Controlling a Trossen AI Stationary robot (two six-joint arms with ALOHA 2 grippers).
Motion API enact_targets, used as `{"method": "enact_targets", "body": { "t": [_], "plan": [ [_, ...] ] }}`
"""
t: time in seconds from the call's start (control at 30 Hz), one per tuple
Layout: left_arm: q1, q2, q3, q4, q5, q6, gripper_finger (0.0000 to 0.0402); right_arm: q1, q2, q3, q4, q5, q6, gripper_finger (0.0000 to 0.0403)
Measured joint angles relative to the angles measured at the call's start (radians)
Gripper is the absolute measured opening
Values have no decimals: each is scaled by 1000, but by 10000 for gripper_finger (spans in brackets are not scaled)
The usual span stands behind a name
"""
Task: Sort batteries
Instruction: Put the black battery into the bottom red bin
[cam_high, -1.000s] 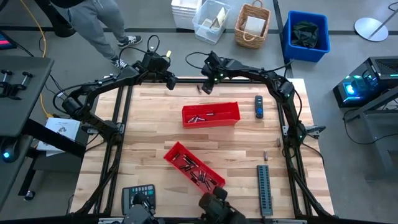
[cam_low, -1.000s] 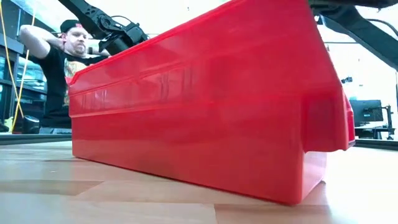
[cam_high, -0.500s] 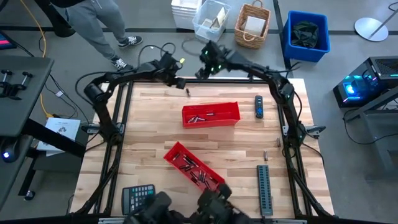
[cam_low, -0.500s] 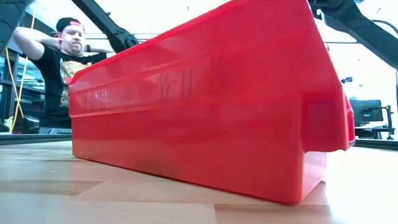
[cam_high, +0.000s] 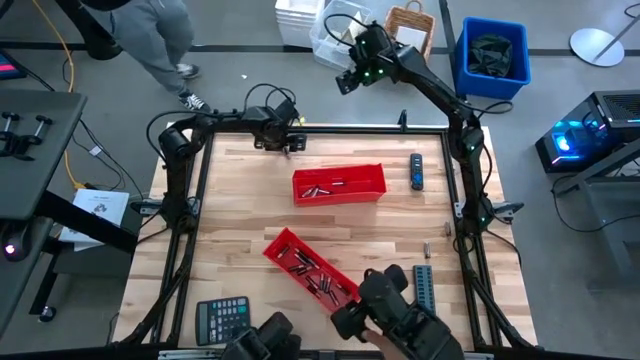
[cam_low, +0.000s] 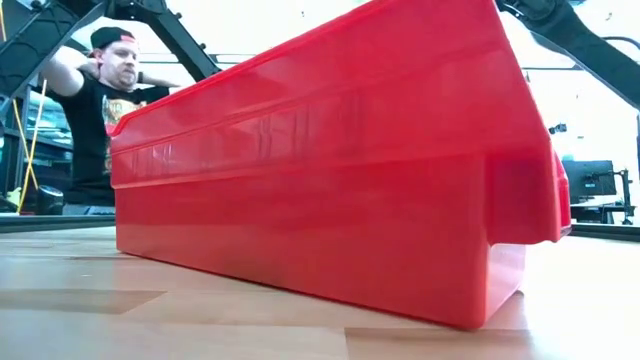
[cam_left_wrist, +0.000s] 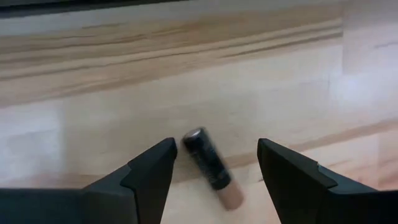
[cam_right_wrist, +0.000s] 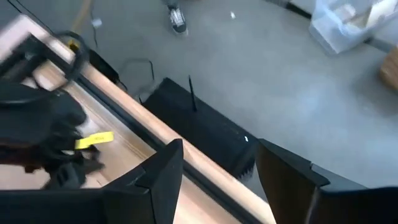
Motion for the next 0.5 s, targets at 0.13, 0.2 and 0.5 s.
{"method": "enact_targets", "body": {
  "t": [0.13, 0.2, 0.5],
  "plan": [
    [-21, -5, -46, 62, -47, -70, 227, -13, 1, -3, -27, 0, -36, 195],
    [-32, -2, -71, 81, -55, -84, 227, -11, 1, -3, -23, -1, -58, 195],
    [-67, -10, -155, 91, -135, -89, 83, -12, 1, -3, -17, -3, -108, 195]
  ]
}}
